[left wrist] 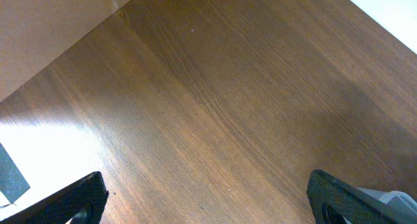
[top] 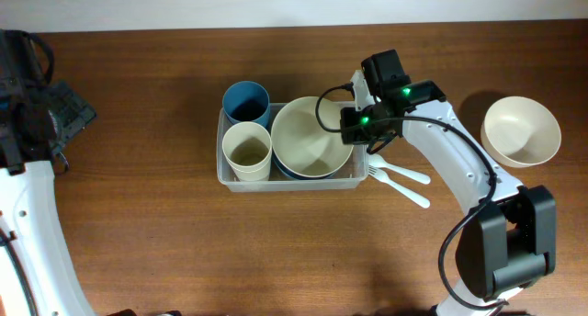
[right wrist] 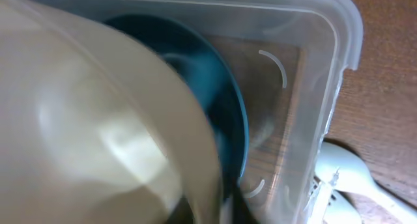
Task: Pack container
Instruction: 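Lower the cream bowl into the blue bowl in the container, release, then move the right gripper to the remaining cream bowl at far right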
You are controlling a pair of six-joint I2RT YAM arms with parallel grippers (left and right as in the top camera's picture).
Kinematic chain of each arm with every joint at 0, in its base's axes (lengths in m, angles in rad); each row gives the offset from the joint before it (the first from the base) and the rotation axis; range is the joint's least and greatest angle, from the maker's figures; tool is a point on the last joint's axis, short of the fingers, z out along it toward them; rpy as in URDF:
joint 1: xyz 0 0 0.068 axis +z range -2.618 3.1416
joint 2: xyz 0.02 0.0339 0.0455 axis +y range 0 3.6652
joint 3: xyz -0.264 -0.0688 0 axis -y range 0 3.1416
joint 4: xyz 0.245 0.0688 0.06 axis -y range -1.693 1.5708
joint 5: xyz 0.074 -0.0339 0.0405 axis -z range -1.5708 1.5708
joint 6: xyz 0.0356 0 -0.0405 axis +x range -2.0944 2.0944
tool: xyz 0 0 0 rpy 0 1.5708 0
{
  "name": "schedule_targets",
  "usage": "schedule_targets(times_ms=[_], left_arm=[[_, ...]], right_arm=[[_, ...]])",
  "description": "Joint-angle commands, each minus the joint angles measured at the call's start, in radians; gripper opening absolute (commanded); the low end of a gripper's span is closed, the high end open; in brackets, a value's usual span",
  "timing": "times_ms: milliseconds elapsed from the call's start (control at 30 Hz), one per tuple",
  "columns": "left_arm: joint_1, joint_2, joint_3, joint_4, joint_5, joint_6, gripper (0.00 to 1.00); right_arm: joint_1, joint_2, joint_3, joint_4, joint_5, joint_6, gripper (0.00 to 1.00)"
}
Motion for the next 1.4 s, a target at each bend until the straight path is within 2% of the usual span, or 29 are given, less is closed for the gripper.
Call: schedule_targets(times_ms=[0,100,233,333,700,833,933,1033,1200,1367], left_arm=[[0.004,0.003,-0.002,-0.001,0.001,-0.013,1.0],[0.004,0.003,-0.002,-0.002,0.001,-0.013,1.0],[0.004,0.003,-0.002,-0.002,0.001,-0.013,1.0],[0.004,0.003,-0.002,-0.001,0.001,-0.013,1.0],[0.004,0.003,-0.002,-0.002,0.001,-0.013,1.0],[0.004,0.003,-0.002,-0.001,0.001,-0.013,1.0],[0.004,0.003,-0.002,-0.001,0.001,-0.013,1.0],[0.004,0.003,-0.002,-0.002,0.001,-0.013,1.0],[0.004,0.003,-0.002,-0.002,0.001,-0.013,1.0],[0.004,0.003,-0.002,-0.001,0.001,-0.013,1.0]], right_arm=[[0.009,0.007,0.018,0.009,0.008,0.003,0.61],[0.009,0.007,0.018,0.01,0.008,0.003,0.78],[0.007,0.007,0.018,0.013,0.009,0.003,0.94],[-0.006,0.004,0.038,0.001,0.008,0.004,1.0],[-0.129,-0.129,0.234,-0.154,-0.023,-0.021,0.99],[-0.199,-0.183,0.276,-0.21,0.076,0.005,0.99],[-0.288,-0.201,0.276,-0.258,0.236,0.122,1.0],[-0.396,-0.191,0.276,-0.32,0.315,0.203,0.99],[-0.59,-0.15,0.272,-0.375,0.313,0.29,0.99],[-0.755,-0.1,0.216,-0.372,0.259,0.317,0.99]])
